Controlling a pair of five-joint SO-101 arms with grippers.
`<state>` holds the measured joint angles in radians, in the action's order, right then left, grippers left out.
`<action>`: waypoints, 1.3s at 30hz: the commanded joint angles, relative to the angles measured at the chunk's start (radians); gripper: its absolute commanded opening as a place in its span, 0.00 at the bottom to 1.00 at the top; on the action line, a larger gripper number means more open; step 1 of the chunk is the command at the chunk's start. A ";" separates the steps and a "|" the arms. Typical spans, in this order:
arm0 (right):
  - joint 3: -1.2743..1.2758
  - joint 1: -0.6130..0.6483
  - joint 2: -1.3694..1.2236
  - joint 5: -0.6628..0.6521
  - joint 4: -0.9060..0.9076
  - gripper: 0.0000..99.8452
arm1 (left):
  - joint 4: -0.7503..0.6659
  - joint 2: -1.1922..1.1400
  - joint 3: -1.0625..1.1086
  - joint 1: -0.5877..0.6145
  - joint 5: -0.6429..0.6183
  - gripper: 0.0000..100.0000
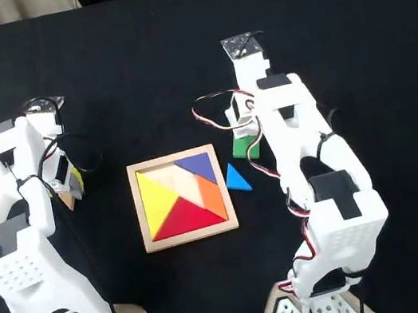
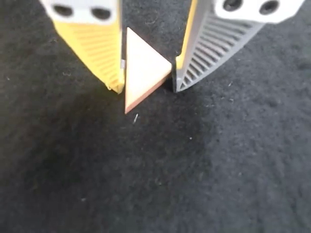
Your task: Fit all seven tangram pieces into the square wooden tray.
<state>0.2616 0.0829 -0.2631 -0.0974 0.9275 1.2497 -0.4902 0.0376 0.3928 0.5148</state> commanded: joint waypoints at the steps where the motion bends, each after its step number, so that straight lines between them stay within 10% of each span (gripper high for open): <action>1: -0.005 0.000 0.005 -0.002 -0.015 0.01 | -0.002 -0.009 -0.027 0.005 0.006 0.13; 19: -0.010 -0.051 0.012 -0.002 -0.017 0.01 | 0.068 0.351 0.196 -0.183 -0.009 0.13; 31: -0.050 -0.199 0.005 0.066 -0.052 0.01 | 0.052 0.674 0.360 -0.697 -0.583 0.13; 39: -0.047 -0.199 0.004 0.064 -0.063 0.01 | -0.250 0.674 0.483 -0.816 -0.901 0.13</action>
<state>0.2616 -0.0982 -0.2631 -0.0407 0.8784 1.1561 0.1389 0.4764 -0.4005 -0.2463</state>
